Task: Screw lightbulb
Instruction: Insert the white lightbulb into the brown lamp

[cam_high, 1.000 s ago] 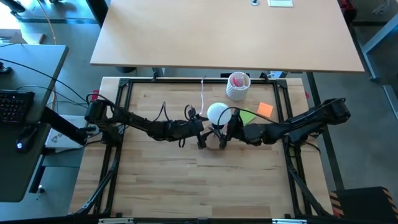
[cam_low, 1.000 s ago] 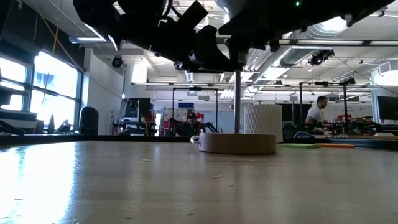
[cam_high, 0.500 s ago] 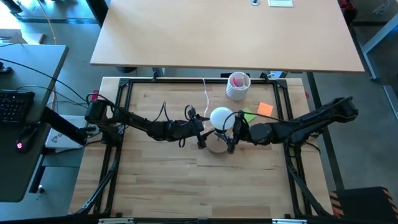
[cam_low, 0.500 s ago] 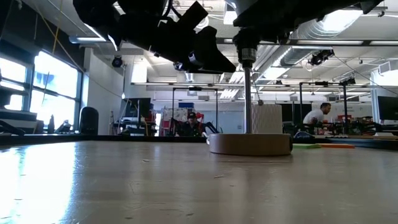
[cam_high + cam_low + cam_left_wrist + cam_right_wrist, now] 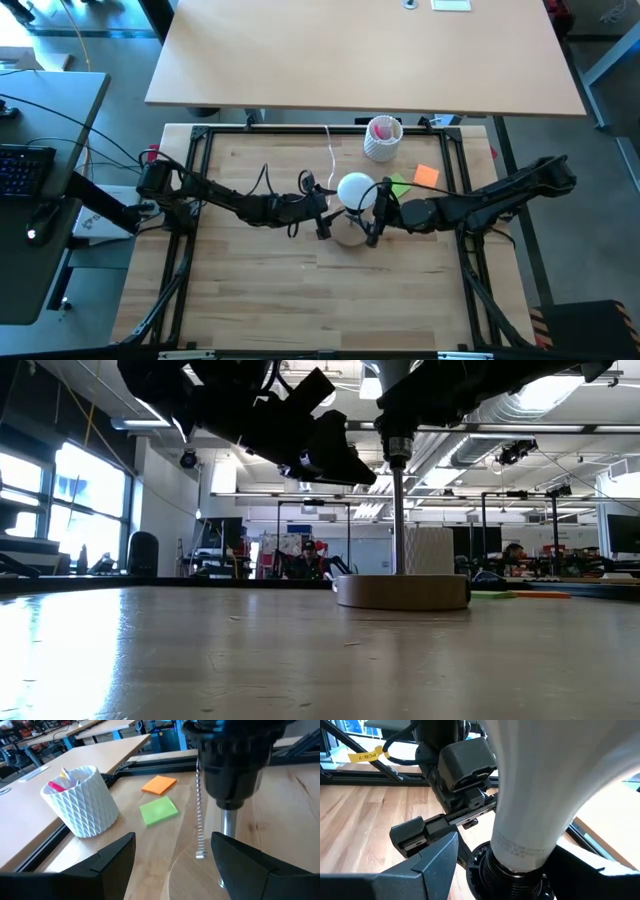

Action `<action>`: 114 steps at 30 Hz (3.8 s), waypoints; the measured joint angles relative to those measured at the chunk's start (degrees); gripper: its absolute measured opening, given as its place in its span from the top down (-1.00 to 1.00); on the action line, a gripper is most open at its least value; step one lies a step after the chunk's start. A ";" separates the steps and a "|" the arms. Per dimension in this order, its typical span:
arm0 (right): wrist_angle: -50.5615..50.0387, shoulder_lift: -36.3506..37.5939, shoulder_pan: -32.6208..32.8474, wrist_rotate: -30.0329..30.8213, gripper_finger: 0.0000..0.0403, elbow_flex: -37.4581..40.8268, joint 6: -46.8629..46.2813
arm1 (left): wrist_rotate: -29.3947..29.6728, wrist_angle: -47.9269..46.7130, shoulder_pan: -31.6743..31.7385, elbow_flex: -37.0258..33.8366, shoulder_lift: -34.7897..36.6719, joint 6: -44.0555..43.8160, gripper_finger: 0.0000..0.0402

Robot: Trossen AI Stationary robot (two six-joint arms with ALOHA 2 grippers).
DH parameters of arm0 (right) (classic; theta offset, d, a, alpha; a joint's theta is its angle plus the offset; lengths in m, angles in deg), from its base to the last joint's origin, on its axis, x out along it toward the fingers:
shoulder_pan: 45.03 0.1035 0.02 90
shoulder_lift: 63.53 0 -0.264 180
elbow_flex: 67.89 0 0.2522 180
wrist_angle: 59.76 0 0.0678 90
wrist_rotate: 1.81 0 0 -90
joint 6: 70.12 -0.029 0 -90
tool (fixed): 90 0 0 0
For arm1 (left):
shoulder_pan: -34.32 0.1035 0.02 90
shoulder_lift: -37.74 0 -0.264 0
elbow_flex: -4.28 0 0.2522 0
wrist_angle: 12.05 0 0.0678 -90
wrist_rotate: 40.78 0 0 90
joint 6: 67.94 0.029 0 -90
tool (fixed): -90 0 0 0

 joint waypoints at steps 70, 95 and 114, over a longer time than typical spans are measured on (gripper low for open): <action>-1.98 6.60 -29.44 -65.75 -0.31 -0.07 3.45 | -15.78 14.69 3.99 0.08 -5.99 2.34 -0.27; 6.74 0.24 -34.87 -76.87 0.11 -0.04 0.96 | -28.76 18.16 9.64 0.04 -6.36 3.98 -0.27; 0.04 3.52 -31.12 -60.37 0.30 -0.13 1.10 | -25.42 17.00 8.86 0.04 -6.32 6.37 0.44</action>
